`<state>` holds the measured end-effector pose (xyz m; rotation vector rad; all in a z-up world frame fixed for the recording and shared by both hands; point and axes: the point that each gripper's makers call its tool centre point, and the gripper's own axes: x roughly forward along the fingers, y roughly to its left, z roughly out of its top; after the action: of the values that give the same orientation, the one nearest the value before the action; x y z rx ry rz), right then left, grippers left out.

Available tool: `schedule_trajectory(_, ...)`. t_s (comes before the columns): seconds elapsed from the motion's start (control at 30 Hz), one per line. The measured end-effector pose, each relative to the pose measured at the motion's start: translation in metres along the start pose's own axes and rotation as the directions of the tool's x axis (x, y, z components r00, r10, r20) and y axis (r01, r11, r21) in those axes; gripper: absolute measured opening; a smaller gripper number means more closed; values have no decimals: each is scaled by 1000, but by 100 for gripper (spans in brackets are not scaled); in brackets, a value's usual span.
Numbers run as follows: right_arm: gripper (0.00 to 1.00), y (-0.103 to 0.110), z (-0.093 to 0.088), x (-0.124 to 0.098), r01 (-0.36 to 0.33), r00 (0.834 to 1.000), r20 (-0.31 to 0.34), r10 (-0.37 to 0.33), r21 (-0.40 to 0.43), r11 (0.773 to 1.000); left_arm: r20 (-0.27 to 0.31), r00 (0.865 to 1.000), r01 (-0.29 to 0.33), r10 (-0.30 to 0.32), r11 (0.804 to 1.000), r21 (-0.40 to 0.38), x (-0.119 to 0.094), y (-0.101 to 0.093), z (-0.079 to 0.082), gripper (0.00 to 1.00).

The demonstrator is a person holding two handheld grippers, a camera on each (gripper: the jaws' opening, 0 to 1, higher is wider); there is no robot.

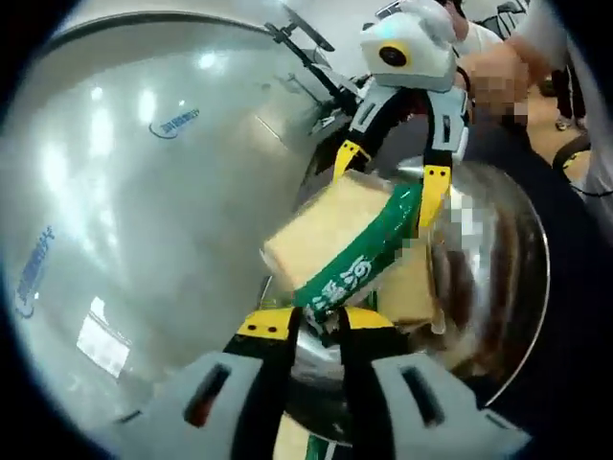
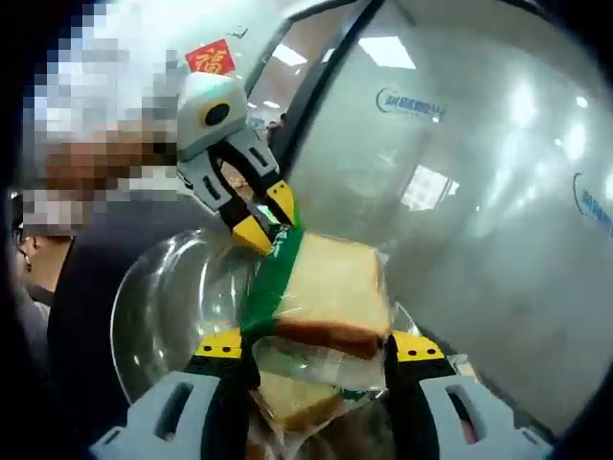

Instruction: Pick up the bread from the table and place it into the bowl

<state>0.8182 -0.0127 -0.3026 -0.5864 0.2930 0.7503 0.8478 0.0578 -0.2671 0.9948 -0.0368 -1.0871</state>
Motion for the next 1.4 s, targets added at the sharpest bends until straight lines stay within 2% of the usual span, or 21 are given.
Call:
schedule_trajectory(0.03,54,0,-3,6,-1,1000,3,1,3,1000,-2,1000,10,-10,1000,-4,3,-2,-1,25)
schedule_trajectory(0.1,57,2,-16,11,-33,999,-42,33,5,999,4,1000,25,-25,1000,-6,6,-6,1,26)
schedule_trajectory(0.17,61,-5,-15,10,-24,999,-30,24,27,999,11,1000,23,-23,1000,-9,5,-4,1,25)
schedule_trajectory(0.37,64,-21,18,-27,-43,989,144,19,163,986,98,994,-33,40,997,-74,-16,6,8,25)
schedule_trajectory(0.47,63,-37,27,-46,14,974,219,-57,190,982,147,982,-103,118,989,-109,-37,16,13,25)
schedule_trajectory(0.53,62,-56,30,-68,115,945,283,-166,186,976,185,965,-160,184,977,-138,-59,21,16,25)
schedule_trajectory(0.57,62,-57,29,-82,171,924,313,-220,177,969,208,952,-193,226,967,-166,-72,24,18,25)
schedule_trajectory(0.63,62,-81,11,-111,322,874,328,-360,164,932,279,912,-237,301,941,-240,-104,23,26,25)
schedule_trajectory(0.7,62,-97,-14,-127,405,845,305,-440,175,898,339,875,-243,346,919,-310,-124,20,31,24)
schedule_trajectory(0.77,62,-113,-45,-134,437,844,245,-478,205,876,378,839,-257,391,898,-357,-143,11,34,24)
schedule_trajectory(0.8,62,-119,-60,-135,442,848,211,-486,224,869,397,812,-262,428,875,-407,-150,10,36,24)
schedule_trajectory(0.9,64,-138,-85,-135,456,839,202,-505,243,856,485,733,-208,477,836,-508,-164,-2,44,22)
schedule_trajectory(0.93,68,-147,-95,-133,460,836,193,-514,264,847,503,719,-187,480,831,-524,-164,-8,46,22)
schedule_trajectory(0.97,74,-156,-106,-129,455,839,178,-514,288,843,515,706,-175,486,825,-538,-163,-12,47,22)
schedule_trajectory(1.0,78,-161,-114,-121,425,853,178,-491,309,851,524,705,-157,477,826,-541,-159,-19,48,21)
schedule_trajectory(1.03,83,-168,-127,-107,381,875,164,-456,347,857,519,719,-153,462,834,-531,-152,-27,47,21)
schedule_trajectory(1.07,85,-174,-140,-96,357,896,120,-427,374,856,494,741,-176,454,842,-510,-142,-35,45,21)
schedule_trajectory(1.13,79,-191,-161,-77,341,923,40,-382,372,863,498,741,-190,451,851,-489,-133,-42,46,20)
schedule_trajectory(1.23,73,-217,-161,-52,318,945,-7,-326,239,917,512,744,-152,430,855,-497,-126,-49,45,20)
schedule_trajectory(1.3,73,-228,-155,-28,220,976,-43,-216,200,955,517,738,-135,434,845,-517,-125,-49,41,20)
schedule_trajectory(1.4,73,-237,-157,4,113,987,-131,-98,107,988,523,717,-123,461,822,-556,-128,-47,34,20)
